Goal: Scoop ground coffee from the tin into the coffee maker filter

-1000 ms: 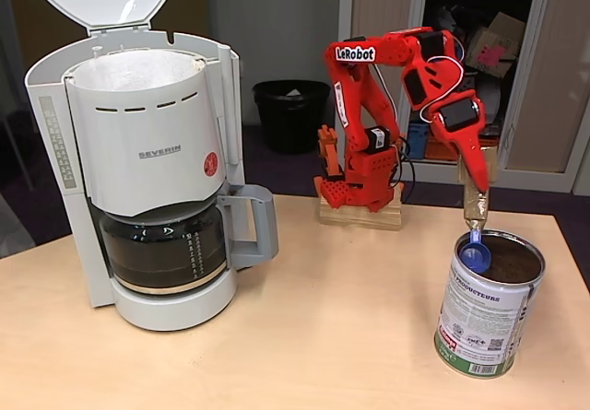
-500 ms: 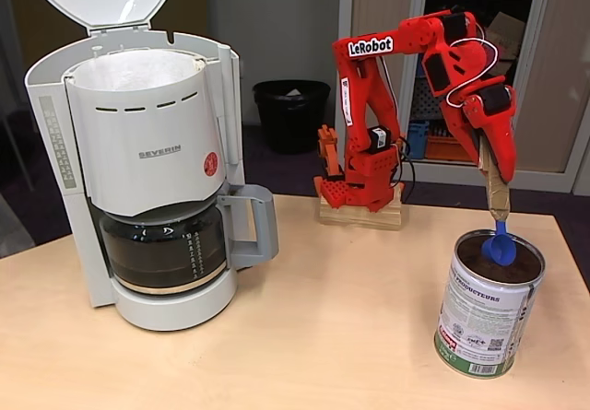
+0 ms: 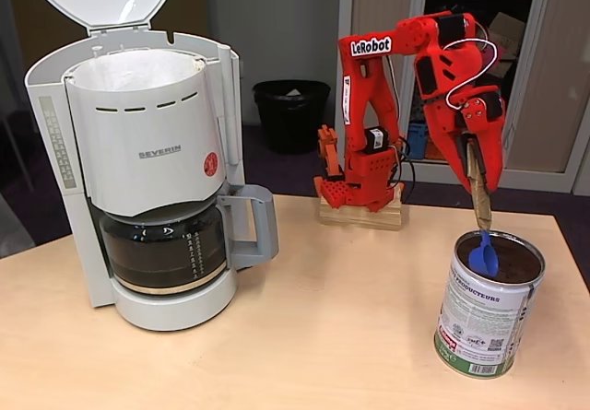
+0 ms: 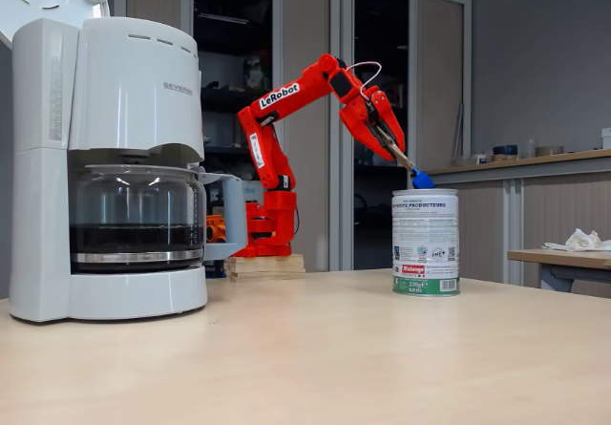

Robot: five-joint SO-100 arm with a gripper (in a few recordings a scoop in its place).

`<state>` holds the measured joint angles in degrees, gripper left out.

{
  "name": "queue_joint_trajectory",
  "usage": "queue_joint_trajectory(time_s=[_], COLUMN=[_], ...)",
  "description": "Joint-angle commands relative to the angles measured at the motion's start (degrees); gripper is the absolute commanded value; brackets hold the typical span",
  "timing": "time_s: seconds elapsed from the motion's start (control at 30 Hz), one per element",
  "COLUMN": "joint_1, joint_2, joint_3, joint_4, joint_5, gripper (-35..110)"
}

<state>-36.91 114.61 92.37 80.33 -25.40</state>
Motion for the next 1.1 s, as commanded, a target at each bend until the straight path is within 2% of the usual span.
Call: queue_joint_trajectory(time_s=[0.0,0.3,1.07], joint_1=[-0.09,-2.64,-2.72], joint_2=[-0.35,-2.90,-13.18], joint_3=[-3.60,-5.27,-3.52], joint_4=[4.31,9.58,10.72], joint_5=[0.53,3.34,1.23], gripper=[0,0,0])
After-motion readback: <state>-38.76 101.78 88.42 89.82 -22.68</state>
